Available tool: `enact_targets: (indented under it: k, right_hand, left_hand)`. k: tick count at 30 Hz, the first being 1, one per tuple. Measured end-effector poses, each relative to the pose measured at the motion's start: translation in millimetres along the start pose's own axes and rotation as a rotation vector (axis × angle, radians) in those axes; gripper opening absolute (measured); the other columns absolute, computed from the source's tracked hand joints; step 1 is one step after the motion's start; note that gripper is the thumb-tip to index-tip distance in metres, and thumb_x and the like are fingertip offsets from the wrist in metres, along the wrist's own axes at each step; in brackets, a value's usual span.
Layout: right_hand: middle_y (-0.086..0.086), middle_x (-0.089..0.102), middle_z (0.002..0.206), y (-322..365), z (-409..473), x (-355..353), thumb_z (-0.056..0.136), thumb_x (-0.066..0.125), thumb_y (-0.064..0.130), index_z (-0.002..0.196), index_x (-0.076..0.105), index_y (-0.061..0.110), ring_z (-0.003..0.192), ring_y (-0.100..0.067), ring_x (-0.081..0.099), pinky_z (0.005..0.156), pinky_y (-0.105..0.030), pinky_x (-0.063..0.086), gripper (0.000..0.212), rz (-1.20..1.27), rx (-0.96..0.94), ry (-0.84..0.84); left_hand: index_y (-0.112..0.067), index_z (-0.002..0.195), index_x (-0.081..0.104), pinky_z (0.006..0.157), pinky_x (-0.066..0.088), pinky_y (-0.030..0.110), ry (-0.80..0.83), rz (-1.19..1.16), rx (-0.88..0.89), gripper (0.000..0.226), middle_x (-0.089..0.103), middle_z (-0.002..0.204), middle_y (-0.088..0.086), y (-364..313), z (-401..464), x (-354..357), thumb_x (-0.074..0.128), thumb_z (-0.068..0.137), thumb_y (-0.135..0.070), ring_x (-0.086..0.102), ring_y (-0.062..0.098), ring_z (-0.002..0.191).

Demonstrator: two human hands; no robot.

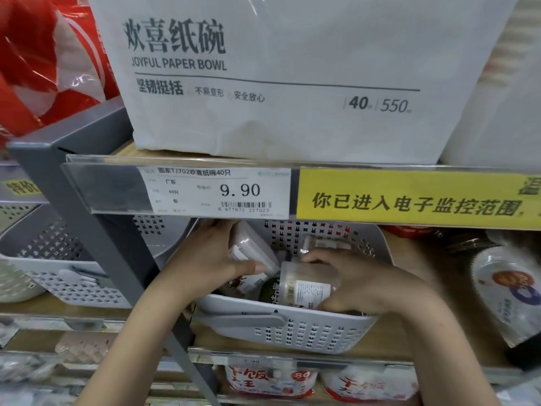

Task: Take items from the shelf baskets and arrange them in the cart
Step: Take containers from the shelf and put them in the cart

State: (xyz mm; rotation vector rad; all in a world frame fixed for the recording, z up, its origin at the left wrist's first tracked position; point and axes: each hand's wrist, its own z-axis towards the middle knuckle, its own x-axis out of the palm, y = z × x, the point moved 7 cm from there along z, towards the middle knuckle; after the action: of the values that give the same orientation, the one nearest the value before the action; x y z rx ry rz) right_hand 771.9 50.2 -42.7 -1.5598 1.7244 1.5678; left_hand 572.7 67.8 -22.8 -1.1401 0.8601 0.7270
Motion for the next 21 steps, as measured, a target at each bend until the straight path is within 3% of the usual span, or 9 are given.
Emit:
enact_targets:
  k: [2, 5, 8, 10, 12, 15, 18, 21]
  right_hand:
    - [0.01, 0.041, 0.141, -0.3, 2.0, 2.4, 0.076, 0.074, 0.03, 0.139, 0.034, 0.043, 0.118, -0.011, 0.043, 0.094, -0.023, 0.039, 0.076, -0.012, 0.002, 0.015]
    - [0.008, 0.048, 0.131, -1.4, 2.1, -0.3, 0.07, 0.077, 0.033, 0.135, 0.038, 0.037, 0.109, -0.01, 0.045, 0.081, -0.018, 0.042, 0.075, 0.0, 0.014, -0.063]
    - [0.009, 0.055, 0.111, -4.3, -0.6, -11.5, 0.058, 0.085, 0.035, 0.125, 0.047, 0.027, 0.099, -0.008, 0.054, 0.075, -0.02, 0.045, 0.077, 0.156, 0.03, -0.261]
    - [0.008, 0.058, 0.104, -4.1, -3.5, -17.9, 0.056, 0.087, 0.037, 0.117, 0.051, 0.023, 0.094, -0.009, 0.056, 0.074, -0.023, 0.047, 0.072, 0.195, 0.028, -0.347]
    - [0.007, 0.058, 0.102, 0.1, -6.8, -21.5, 0.056, 0.086, 0.041, 0.108, 0.054, 0.023, 0.091, -0.009, 0.055, 0.066, -0.02, 0.042, 0.063, 0.156, 0.013, -0.378]
    - [0.013, 0.056, 0.107, 8.9, -18.0, -29.2, 0.055, 0.086, 0.043, 0.104, 0.05, 0.031, 0.099, -0.006, 0.053, 0.071, -0.019, 0.04, 0.062, 0.15, -0.055, -0.472]
    - [0.037, 0.044, 0.094, 20.0, -43.1, -39.8, 0.057, 0.086, 0.042, 0.109, 0.045, 0.044, 0.09, 0.019, 0.042, 0.069, 0.002, 0.034, 0.066, 0.127, -0.207, -0.641]
    - [0.035, 0.04, 0.101, 20.6, -59.4, -43.0, 0.06, 0.082, 0.04, 0.114, 0.039, 0.053, 0.111, 0.0, 0.043, 0.074, -0.001, 0.03, 0.07, 0.099, -0.272, -0.712]
  left_hand:
    - [-0.033, 0.146, 0.025, 0.103, 0.025, 0.021, -0.047, -0.026, 0.003, 0.097, 0.031, 0.148, -0.013, 2.3, 0.0, -1.9, 0.073, 0.066, -0.059, 0.025, 0.007, 0.135]
    - [-0.03, 0.143, 0.03, 0.099, 0.029, 0.02, -0.108, -0.057, 0.024, 0.091, 0.038, 0.144, -0.014, 2.6, 1.1, -4.3, 0.074, 0.067, -0.056, 0.033, 0.007, 0.131]
    - [-0.034, 0.124, 0.045, 0.076, 0.033, 0.004, -0.225, -0.104, 0.002, 0.068, 0.051, 0.114, -0.025, 4.0, -1.8, -12.4, 0.077, 0.067, -0.05, 0.047, 0.001, 0.105]
    - [-0.036, 0.113, 0.048, 0.067, 0.035, 0.001, -0.324, -0.178, -0.011, 0.058, 0.05, 0.099, -0.032, 2.6, -6.8, -20.3, 0.079, 0.065, -0.047, 0.048, -0.005, 0.094]
    - [-0.033, 0.115, 0.05, 0.072, 0.037, 0.001, -0.414, -0.295, -0.036, 0.064, 0.052, 0.101, -0.03, 2.0, -13.5, -27.4, 0.079, 0.061, -0.051, 0.05, -0.008, 0.096]
    - [-0.044, 0.114, 0.043, 0.082, 0.039, 0.001, -0.56, -0.432, -0.032, 0.07, 0.051, 0.111, -0.035, -2.7, -31.8, -36.7, 0.076, 0.054, -0.058, 0.049, -0.016, 0.105]
    - [-0.047, 0.119, 0.035, 0.091, 0.035, 0.002, -0.676, -0.435, 0.038, 0.075, 0.043, 0.12, -0.04, -16.6, -57.0, -39.9, 0.077, 0.057, -0.055, 0.042, -0.015, 0.116]
    - [-0.039, 0.118, 0.038, 0.091, 0.041, 0.009, -0.75, -0.453, 0.133, 0.072, 0.039, 0.122, -0.039, -32.3, -82.7, -35.2, 0.078, 0.06, -0.05, 0.045, -0.009, 0.116]
